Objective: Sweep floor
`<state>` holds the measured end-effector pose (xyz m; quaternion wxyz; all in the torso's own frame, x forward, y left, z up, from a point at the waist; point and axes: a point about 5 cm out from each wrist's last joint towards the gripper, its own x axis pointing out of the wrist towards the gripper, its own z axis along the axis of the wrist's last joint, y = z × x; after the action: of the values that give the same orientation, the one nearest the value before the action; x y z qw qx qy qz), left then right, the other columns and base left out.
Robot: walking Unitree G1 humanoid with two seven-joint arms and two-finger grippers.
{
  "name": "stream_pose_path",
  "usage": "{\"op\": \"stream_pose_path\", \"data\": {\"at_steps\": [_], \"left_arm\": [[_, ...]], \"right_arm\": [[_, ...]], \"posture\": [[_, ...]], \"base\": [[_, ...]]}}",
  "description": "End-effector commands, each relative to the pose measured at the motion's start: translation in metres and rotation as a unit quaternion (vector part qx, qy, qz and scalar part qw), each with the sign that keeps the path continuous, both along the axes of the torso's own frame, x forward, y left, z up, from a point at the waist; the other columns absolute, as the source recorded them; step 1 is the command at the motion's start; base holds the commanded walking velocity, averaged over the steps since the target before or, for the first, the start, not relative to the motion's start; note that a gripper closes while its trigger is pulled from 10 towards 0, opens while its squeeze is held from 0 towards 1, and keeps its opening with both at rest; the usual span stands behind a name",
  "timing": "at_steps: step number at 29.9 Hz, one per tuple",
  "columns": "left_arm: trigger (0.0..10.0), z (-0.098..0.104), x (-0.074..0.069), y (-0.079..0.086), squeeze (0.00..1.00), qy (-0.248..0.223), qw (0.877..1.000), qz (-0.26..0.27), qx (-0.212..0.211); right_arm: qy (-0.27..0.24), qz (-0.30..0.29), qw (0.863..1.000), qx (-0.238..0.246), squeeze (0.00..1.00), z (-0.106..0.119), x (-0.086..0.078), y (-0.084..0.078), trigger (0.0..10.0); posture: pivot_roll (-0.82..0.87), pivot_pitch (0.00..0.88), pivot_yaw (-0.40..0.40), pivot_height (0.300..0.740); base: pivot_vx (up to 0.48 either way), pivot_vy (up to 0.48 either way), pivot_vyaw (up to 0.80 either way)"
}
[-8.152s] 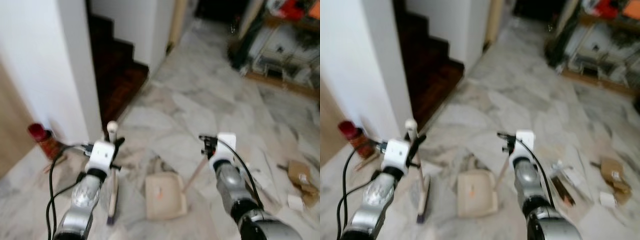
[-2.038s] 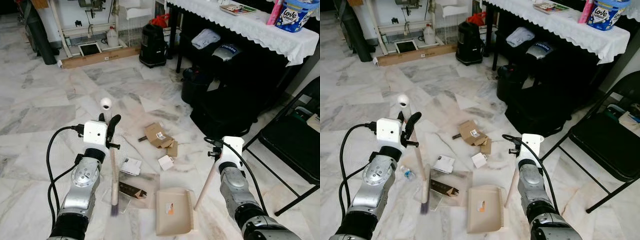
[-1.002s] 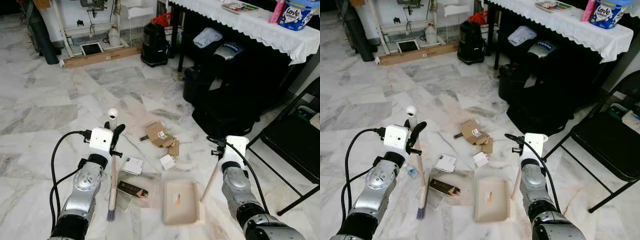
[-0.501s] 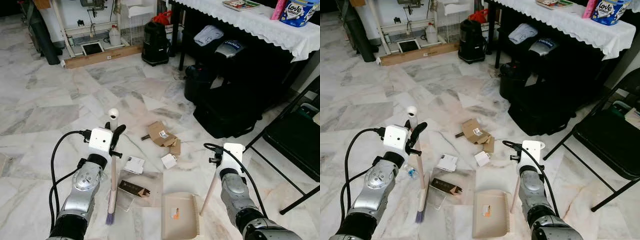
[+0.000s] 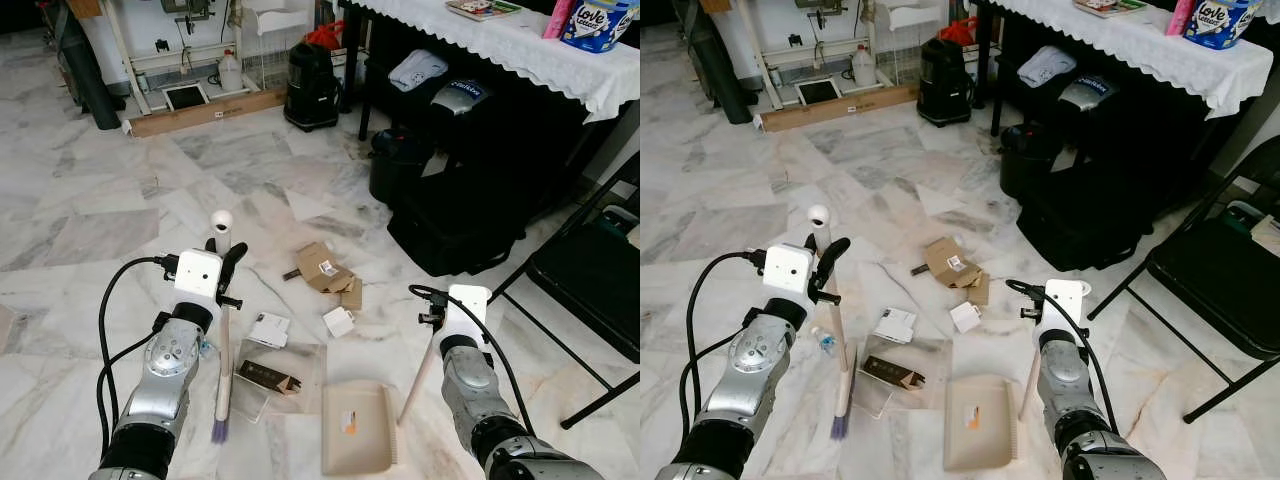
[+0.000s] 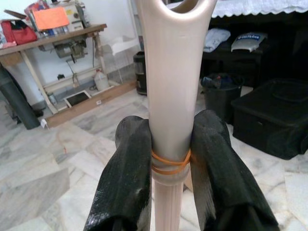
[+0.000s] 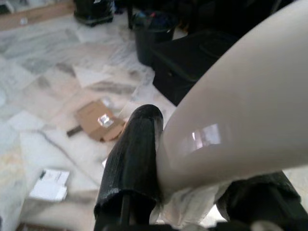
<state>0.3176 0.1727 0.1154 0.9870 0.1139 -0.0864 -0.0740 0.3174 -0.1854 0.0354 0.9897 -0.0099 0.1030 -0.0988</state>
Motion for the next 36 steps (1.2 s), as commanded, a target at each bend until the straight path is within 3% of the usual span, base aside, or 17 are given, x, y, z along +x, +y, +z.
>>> {"op": "stream_pose_path", "data": {"at_steps": [1, 11, 21, 28, 36], "left_arm": [[10.0, 0.005, 0.001, 0.002, 0.0, -0.013, 1.0, 0.0, -0.002], [10.0, 0.001, 0.002, -0.002, 0.0, 0.002, 1.0, -0.015, 0.001], [10.0, -0.001, 0.003, -0.002, 0.0, 0.009, 1.0, -0.018, -0.003], [10.0, 0.006, 0.01, -0.001, 0.0, -0.023, 1.0, 0.003, 0.011], [10.0, -0.005, 0.015, -0.007, 0.0, 0.004, 1.0, -0.014, 0.008]], "right_arm": [[-0.035, -0.009, 0.999, -0.003, 0.0, 0.015, 0.009, -0.004, 10.0], [0.033, 0.003, 0.999, -0.016, 0.0, -0.005, -0.001, 0.001, 10.0], [0.037, 0.006, 0.999, -0.012, 0.0, -0.007, -0.002, 0.002, 10.0], [0.038, 0.006, 0.999, -0.01, 0.0, -0.008, -0.002, 0.003, 10.0], [0.034, 0.006, 0.999, -0.011, 0.0, -0.007, -0.002, 0.002, 10.0]], "posture": [[0.06, 0.055, -0.018, 0.74], [0.06, 0.062, -0.014, 0.74], [0.06, 0.064, -0.011, 0.74], [0.06, 0.062, -0.011, 0.74], [0.05, 0.067, -0.01, 0.74]], "base": [[0.0, 0.0, 0.0], [0.0, 0.0, 0.0], [0.0, 0.0, 0.0], [0.0, 0.0, 0.0], [0.0, 0.0, 0.0]]}}
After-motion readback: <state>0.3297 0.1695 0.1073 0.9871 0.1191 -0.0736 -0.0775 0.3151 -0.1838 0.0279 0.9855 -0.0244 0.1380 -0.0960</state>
